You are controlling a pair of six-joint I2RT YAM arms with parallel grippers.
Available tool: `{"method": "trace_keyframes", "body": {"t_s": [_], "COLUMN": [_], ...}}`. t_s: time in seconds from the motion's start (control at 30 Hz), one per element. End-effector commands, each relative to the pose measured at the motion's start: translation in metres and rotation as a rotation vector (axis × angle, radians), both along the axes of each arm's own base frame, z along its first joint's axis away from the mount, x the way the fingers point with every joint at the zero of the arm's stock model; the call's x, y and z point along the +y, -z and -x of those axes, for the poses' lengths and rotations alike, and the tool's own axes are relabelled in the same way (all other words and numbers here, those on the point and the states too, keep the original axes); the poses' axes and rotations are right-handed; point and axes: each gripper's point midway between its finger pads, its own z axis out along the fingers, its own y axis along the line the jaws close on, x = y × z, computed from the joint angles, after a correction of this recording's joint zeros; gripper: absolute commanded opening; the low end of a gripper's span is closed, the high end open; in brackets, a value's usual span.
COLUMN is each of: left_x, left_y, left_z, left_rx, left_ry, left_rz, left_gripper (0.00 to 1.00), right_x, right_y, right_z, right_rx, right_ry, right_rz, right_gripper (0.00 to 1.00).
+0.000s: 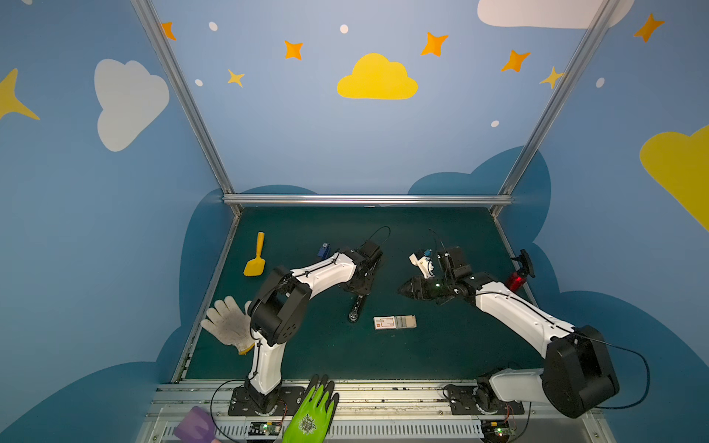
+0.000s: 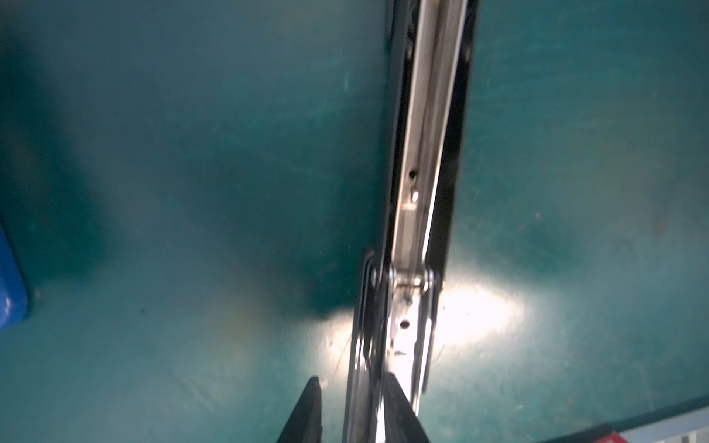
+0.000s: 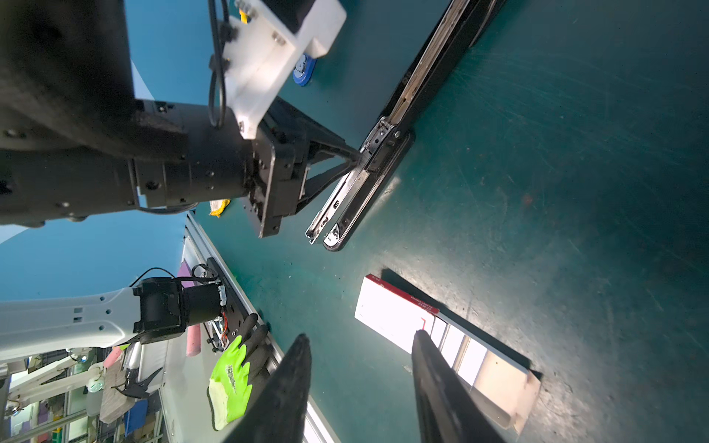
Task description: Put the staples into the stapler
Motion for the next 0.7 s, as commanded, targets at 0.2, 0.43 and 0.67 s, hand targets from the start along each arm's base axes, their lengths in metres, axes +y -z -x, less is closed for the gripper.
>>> {"method": "trace_keyframes", "body": {"t_s": [0.2, 0.43, 0.67], "left_x": [0.013, 0.008, 0.000], "left_y": [0.007, -0.017, -0.028], "left_z": [0.039, 0.028, -0.003], "left_rx": [0.071, 0.005, -0.028], "left_ry": [0.000, -0.008, -0.022], "left_rz": [-0.040, -0.002, 0.037], "left_gripper": [0.27, 0.30, 0.34], "right_x": [0.000, -0.001, -0.003], "right_y": [0.002, 0.000, 0.000], "right_z": [-0.001, -0.001, 0.001], "right_rx": [0.002, -0.001, -0.002], "right_ry": [0.013, 0.016, 0.022], "right_rz": [0.002, 0.001, 0.001], "right_gripper": [0.44, 0.44, 0.44]}}
